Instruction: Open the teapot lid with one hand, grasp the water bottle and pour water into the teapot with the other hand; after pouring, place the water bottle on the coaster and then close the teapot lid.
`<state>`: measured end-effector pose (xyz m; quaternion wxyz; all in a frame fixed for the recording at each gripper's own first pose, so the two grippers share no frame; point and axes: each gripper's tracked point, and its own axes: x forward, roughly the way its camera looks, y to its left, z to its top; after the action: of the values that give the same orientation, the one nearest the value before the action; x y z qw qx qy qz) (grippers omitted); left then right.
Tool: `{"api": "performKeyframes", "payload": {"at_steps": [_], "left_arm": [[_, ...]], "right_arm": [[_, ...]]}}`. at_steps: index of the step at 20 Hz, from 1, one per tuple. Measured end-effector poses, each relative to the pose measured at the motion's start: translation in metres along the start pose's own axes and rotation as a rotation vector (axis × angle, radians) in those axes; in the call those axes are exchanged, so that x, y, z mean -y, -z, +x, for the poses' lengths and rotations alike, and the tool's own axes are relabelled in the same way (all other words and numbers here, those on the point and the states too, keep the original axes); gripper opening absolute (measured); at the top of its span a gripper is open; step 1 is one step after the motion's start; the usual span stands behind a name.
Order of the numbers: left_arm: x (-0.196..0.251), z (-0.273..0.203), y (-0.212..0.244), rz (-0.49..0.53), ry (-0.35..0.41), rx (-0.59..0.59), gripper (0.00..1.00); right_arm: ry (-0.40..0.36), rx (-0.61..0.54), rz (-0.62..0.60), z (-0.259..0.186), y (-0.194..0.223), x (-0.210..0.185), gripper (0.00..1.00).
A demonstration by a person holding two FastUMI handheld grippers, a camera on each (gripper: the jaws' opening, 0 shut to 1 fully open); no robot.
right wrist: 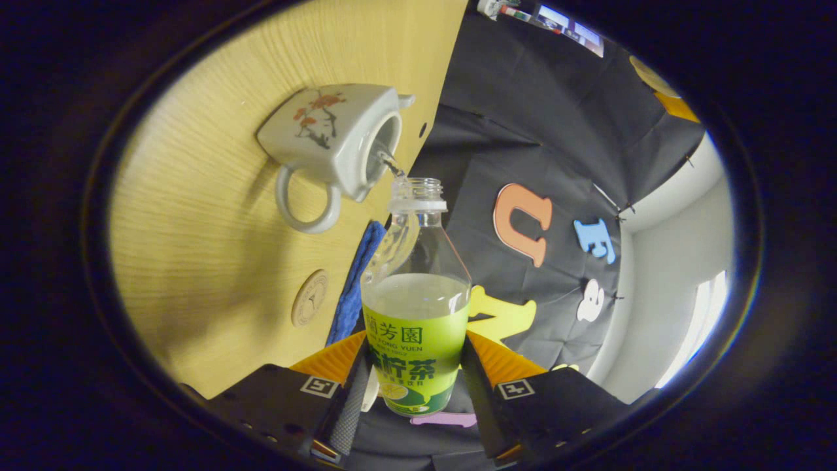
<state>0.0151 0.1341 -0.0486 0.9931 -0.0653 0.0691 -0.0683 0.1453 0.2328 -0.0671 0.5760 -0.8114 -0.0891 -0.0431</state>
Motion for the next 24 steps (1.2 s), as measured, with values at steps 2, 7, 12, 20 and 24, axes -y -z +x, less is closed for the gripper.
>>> {"api": "performKeyframes", "payload": {"at_steps": [2,7,12,20,24], "left_arm": [[-0.001,0.001,0.001,-0.001,-0.003,-0.003,0.03],[0.003,0.0,0.002,0.003,0.009,-0.009,0.03],[0.007,-0.001,0.0,0.011,0.019,-0.004,0.03],[0.001,0.0,0.005,0.007,0.007,-0.018,0.03],[0.001,0.002,0.006,0.012,0.006,-0.023,0.03]], "right_arm": [[0.03,0.007,-0.032,0.001,-0.001,0.005,0.74],[0.087,0.025,-0.087,0.001,-0.004,0.014,0.72],[0.115,0.032,-0.127,0.003,-0.006,0.02,0.72],[0.184,0.073,-0.228,0.004,-0.012,0.033,0.74],[0.208,0.084,-0.247,-0.001,-0.018,0.04,0.74]]}}
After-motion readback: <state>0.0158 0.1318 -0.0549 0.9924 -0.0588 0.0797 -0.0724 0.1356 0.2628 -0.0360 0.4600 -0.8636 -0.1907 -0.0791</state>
